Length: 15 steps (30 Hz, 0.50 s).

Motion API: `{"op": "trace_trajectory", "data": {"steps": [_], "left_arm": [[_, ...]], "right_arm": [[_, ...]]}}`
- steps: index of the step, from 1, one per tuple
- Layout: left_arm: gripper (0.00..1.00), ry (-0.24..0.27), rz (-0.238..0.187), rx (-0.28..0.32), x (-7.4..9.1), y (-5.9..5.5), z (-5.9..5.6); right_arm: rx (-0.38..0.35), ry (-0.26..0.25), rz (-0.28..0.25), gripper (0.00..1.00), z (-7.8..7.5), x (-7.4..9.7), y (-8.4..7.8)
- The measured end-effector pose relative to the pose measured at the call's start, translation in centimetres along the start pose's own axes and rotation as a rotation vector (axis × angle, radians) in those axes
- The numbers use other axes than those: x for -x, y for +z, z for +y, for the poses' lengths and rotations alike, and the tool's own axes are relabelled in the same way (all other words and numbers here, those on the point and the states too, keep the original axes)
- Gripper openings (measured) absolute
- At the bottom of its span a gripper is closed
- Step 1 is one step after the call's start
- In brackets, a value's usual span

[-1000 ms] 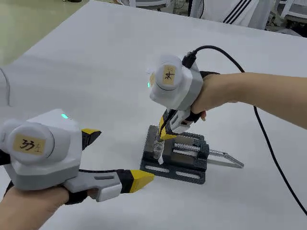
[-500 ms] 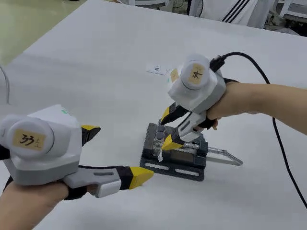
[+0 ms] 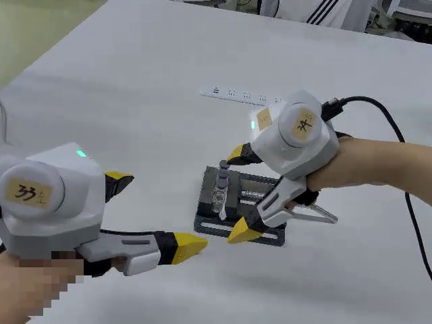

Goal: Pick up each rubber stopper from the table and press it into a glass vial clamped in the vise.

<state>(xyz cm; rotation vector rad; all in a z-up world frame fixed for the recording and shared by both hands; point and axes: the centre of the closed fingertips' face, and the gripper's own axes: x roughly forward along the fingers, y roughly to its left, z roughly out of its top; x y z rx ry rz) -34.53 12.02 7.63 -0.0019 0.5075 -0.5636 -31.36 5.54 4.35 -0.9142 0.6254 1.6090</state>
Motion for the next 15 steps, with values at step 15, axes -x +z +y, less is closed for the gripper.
{"op": "trace_trajectory", "data": {"steps": [15], "left_arm": [[0.92,0.009,0.019,-0.005,1.2,-0.9,0.4]], "right_arm": [[-0.020,0.100,-0.059,0.48,3.6,-3.2,2.1]]}}
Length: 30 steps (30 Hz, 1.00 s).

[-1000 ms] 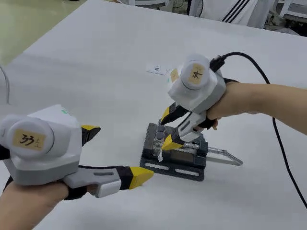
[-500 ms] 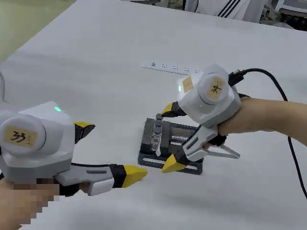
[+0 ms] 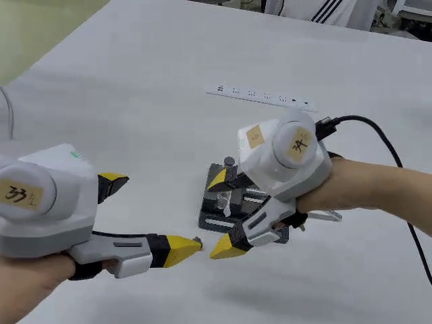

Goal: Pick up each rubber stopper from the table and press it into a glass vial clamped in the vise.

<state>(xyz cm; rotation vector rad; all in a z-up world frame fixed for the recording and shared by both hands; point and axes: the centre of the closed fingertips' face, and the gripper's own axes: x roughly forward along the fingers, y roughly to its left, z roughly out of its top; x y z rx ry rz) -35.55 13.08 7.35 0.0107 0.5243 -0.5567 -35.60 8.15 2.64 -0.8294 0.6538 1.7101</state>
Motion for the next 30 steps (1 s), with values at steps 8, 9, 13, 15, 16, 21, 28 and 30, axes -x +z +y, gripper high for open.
{"op": "trace_trajectory", "data": {"steps": [8,9,13,15,16,21,28,30], "left_arm": [[0.91,0.009,0.003,0.002,0.4,-0.4,0.2],[0.91,0.009,0.003,0.003,0.4,-0.4,0.3],[0.91,0.013,0.003,0.005,0.5,-0.7,0.5],[0.90,0.015,0.003,0.009,0.5,-0.7,0.5],[0.90,0.016,0.003,0.012,0.6,-0.8,0.5],[0.90,0.020,0.007,0.018,0.6,-1.2,0.6],[0.90,0.019,0.011,0.026,0.5,-1.4,0.5],[0.90,0.019,0.010,0.027,0.5,-1.4,0.5]], "right_arm": [[-0.176,0.030,0.000,0.26,0.1,-2.8,-1.1],[-0.191,0.030,-0.003,0.24,0.0,-3.0,-1.1],[-0.210,0.027,0.013,0.20,-0.5,-3.7,-1.6],[-0.217,0.034,0.025,0.18,-0.5,-4.0,-1.9],[-0.226,0.040,0.026,0.17,-0.6,-4.1,-2.0],[-0.245,0.049,0.028,0.12,-0.5,-4.1,-2.1],[-0.253,0.069,0.038,0.07,-0.2,-4.2,-2.3],[-0.252,0.074,0.042,0.06,0.0,-4.3,-2.3]]}}
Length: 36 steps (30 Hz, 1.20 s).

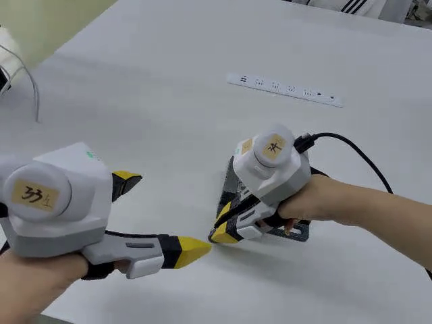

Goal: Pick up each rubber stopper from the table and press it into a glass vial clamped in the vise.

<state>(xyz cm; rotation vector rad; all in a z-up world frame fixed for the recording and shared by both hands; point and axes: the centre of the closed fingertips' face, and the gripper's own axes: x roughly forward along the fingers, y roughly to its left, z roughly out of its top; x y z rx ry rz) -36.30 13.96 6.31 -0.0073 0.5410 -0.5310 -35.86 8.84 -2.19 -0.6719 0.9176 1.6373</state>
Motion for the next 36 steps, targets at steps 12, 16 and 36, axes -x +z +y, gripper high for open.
{"op": "trace_trajectory", "data": {"steps": [12,16,36], "left_arm": [[0.89,-0.024,-0.034,0.005,-0.2,0.5,-0.4],[0.89,-0.055,-0.074,-0.008,-0.2,1.9,-1.0],[0.58,-0.203,-0.240,-0.126,-1.1,7.6,-5.7]], "right_arm": [[-0.181,0.008,-0.090,0.04,0.0,0.4,0.5],[-0.323,0.015,-0.228,0.04,-0.5,2.4,2.1],[-1.006,0.339,-0.836,0.04,0.9,13.9,5.4]]}}
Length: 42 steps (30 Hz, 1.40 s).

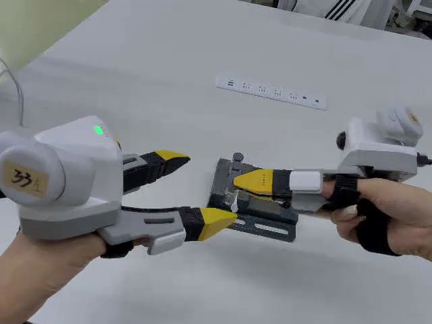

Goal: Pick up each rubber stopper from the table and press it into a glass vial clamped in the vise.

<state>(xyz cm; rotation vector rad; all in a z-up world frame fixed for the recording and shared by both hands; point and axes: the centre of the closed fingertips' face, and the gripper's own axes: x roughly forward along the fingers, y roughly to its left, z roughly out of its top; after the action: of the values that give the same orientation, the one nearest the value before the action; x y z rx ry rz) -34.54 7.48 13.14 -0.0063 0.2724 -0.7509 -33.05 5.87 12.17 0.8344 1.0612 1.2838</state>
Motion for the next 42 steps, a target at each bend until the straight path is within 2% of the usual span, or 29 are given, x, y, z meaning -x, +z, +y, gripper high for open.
{"op": "trace_trajectory", "data": {"steps": [1,2,3,8,12,14,17,21,26,30,42], "left_arm": [[0.55,-0.007,-0.007,-0.006,-0.1,0.2,-0.2],[0.53,-0.014,-0.013,-0.003,-0.2,0.4,-0.3],[0.51,-0.020,-0.018,-0.001,-0.4,0.5,-0.4],[0.38,-0.057,-0.039,-0.001,-0.9,1.1,-1.0],[0.21,-0.105,-0.047,-0.006,-1.2,1.4,-1.9],[0.19,-0.115,-0.049,0.000,-1.4,1.5,-2.1],[0.15,-0.137,-0.048,0.002,-1.5,1.5,-2.5],[0.07,-0.154,-0.045,0.008,-1.6,1.3,-2.7],[0.07,-0.157,-0.044,0.005,-1.6,1.1,-2.7],[0.05,-0.169,-0.025,-0.015,-1.7,0.8,-3.0],[0.05,-0.171,-0.022,-0.048,-1.2,0.5,-3.3]], "right_arm": [[-0.048,0.036,-0.012,0.04,0.6,0.1,0.0],[-0.097,0.060,-0.050,0.04,1.0,0.3,0.2],[-0.127,0.074,-0.061,0.04,1.2,0.4,0.2],[-0.190,0.085,-0.060,0.04,1.4,0.7,-0.6],[-0.290,0.136,-0.078,0.04,1.8,0.9,-0.6],[-0.314,0.138,-0.074,0.04,1.6,1.0,-0.8],[-0.326,0.139,-0.062,0.04,1.6,0.8,-1.5],[-0.342,0.153,-0.057,0.04,1.7,1.1,-1.5],[-0.346,0.156,-0.043,0.04,1.7,1.1,-1.8],[-0.359,0.162,-0.028,0.04,1.6,1.0,-2.0],[-0.395,0.167,-0.002,0.04,1.5,0.8,-2.6]]}}
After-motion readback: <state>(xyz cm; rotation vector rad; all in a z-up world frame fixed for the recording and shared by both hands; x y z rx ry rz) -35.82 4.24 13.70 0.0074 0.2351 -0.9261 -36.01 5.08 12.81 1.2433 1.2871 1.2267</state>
